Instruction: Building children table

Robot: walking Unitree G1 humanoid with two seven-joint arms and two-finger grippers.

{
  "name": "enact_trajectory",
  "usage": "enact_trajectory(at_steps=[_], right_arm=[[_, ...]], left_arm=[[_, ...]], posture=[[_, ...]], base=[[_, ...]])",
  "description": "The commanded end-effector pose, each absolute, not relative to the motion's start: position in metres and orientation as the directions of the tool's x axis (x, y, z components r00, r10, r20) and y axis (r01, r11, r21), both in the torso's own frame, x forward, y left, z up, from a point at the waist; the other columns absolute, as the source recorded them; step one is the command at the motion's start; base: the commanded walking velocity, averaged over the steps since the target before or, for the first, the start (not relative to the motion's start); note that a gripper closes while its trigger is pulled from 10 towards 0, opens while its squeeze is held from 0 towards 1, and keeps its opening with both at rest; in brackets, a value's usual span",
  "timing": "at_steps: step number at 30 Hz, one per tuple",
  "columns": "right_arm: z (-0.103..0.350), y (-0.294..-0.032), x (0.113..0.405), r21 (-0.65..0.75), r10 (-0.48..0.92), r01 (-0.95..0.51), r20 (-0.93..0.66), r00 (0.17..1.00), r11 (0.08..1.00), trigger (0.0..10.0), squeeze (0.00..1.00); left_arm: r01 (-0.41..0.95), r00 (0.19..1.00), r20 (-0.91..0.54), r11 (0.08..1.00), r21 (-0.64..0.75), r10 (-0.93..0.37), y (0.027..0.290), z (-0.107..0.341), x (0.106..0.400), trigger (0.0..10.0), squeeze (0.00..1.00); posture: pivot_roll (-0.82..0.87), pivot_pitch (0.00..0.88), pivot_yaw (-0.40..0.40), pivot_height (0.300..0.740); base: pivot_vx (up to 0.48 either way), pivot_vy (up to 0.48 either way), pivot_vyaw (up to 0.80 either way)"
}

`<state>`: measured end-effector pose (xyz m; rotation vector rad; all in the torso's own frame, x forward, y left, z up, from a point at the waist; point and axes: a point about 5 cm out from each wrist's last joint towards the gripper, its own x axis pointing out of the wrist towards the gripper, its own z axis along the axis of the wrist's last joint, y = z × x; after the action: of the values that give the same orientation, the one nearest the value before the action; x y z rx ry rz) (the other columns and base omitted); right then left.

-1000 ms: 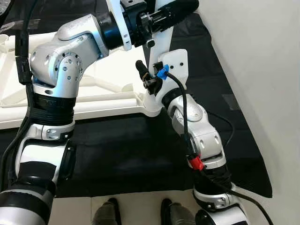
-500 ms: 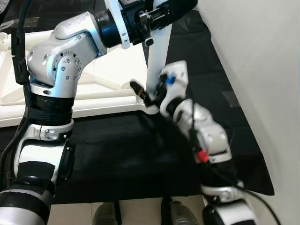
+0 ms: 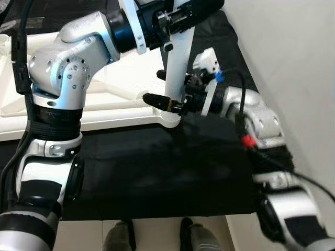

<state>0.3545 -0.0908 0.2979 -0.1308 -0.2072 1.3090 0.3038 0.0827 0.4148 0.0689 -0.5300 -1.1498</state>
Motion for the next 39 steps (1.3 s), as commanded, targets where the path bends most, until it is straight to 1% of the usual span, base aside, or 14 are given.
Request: enact_trajectory(at_steps=[1,2,3,4,8,10,13,28,29,30,31,32,37,39], right_arm=[[0.298,-0.086,0.352,-0.218,0.983,-0.959,0.092,0.162,0.178,2.7,0.00],[0.300,-0.086,0.352,-0.217,0.987,-0.965,0.099,0.130,0.149,0.0,0.00],[0.304,-0.087,0.352,-0.227,0.993,-0.969,0.097,0.072,0.092,0.0,0.00],[0.304,-0.087,0.352,-0.227,0.993,-0.969,0.097,0.072,0.092,0.0,0.00],[0.306,-0.087,0.350,-0.228,0.996,-0.973,0.090,0.022,0.042,0.0,0.00],[0.307,-0.090,0.347,-0.235,0.997,-0.972,0.064,-0.043,-0.026,0.0,0.00],[0.308,-0.093,0.348,-0.241,0.996,-0.969,0.051,-0.068,-0.054,0.0,0.00],[0.303,-0.095,0.351,-0.270,0.998,-0.962,0.026,-0.062,-0.053,0.0,0.00],[0.301,-0.095,0.352,-0.275,0.999,-0.960,0.015,-0.049,-0.043,0.0,0.00],[0.299,-0.096,0.352,-0.277,0.999,-0.960,0.006,-0.034,-0.031,0.0,0.00],[0.299,-0.096,0.352,-0.277,0.999,-0.960,0.006,-0.034,-0.031,0.0,0.00],[0.298,-0.096,0.352,-0.279,1.000,-0.960,0.000,-0.026,-0.025,0.0,0.00],[0.293,-0.098,0.354,-0.290,1.000,-0.957,-0.020,0.020,0.013,0.0,0.00],[0.288,-0.099,0.355,-0.300,0.993,-0.949,-0.037,0.110,0.094,0.0,0.00]], left_arm=[[0.863,0.300,0.333,0.403,0.304,-0.894,0.078,0.410,0.304,0.0,0.00],[0.863,0.299,0.333,0.402,0.304,-0.894,0.078,0.410,0.304,0.0,0.00],[0.864,0.298,0.334,0.401,0.304,-0.894,0.078,0.410,0.303,0.0,0.00],[0.864,0.298,0.334,0.401,0.304,-0.894,0.078,0.410,0.303,0.0,0.00],[0.864,0.296,0.334,0.400,0.306,-0.895,0.077,0.411,0.302,0.0,0.00],[0.864,0.295,0.336,0.399,0.306,-0.895,0.077,0.411,0.302,0.0,0.00],[0.865,0.292,0.337,0.398,0.307,-0.895,0.076,0.411,0.302,0.0,0.00],[0.863,0.284,0.333,0.391,0.321,-0.899,0.075,0.410,0.300,0.0,0.00],[0.861,0.283,0.332,0.391,0.325,-0.900,0.074,0.410,0.300,0.0,0.52],[0.861,0.284,0.331,0.391,0.326,-0.900,0.075,0.409,0.300,9.7,1.00],[0.861,0.284,0.331,0.391,0.326,-0.900,0.075,0.409,0.300,9.7,1.00],[0.860,0.284,0.330,0.391,0.327,-0.900,0.075,0.408,0.300,10.0,1.00],[0.857,0.302,0.343,0.411,0.312,-0.890,0.080,0.408,0.298,10.0,1.00],[0.845,0.332,0.366,0.446,0.296,-0.870,0.094,0.413,0.293,10.0,1.00]], posture=[[0.09,0.310,-0.016,0.740],[0.09,0.310,-0.016,0.740],[0.09,0.312,-0.016,0.740],[0.09,0.312,-0.016,0.740],[0.09,0.313,-0.017,0.740],[0.09,0.315,-0.018,0.740],[0.09,0.315,-0.017,0.740],[0.09,0.314,-0.013,0.740],[0.09,0.317,-0.010,0.740],[0.08,0.319,-0.010,0.740],[0.08,0.319,-0.010,0.740],[0.08,0.319,-0.010,0.740],[0.08,0.326,-0.012,0.740],[0.07,0.338,-0.019,0.740]], base=[[0.000,0.000,0.00],[0.000,0.000,0.00],[0.000,0.000,0.00],[0.000,0.000,0.00],[0.000,0.000,0.00],[0.000,0.000,0.00],[0.000,0.000,0.00],[0.000,0.000,0.00],[0.000,0.000,0.00],[0.000,0.000,0.00],[0.000,0.000,0.00],[0.000,0.000,0.00],[0.000,0.000,0.00],[0.000,0.000,0.00]])
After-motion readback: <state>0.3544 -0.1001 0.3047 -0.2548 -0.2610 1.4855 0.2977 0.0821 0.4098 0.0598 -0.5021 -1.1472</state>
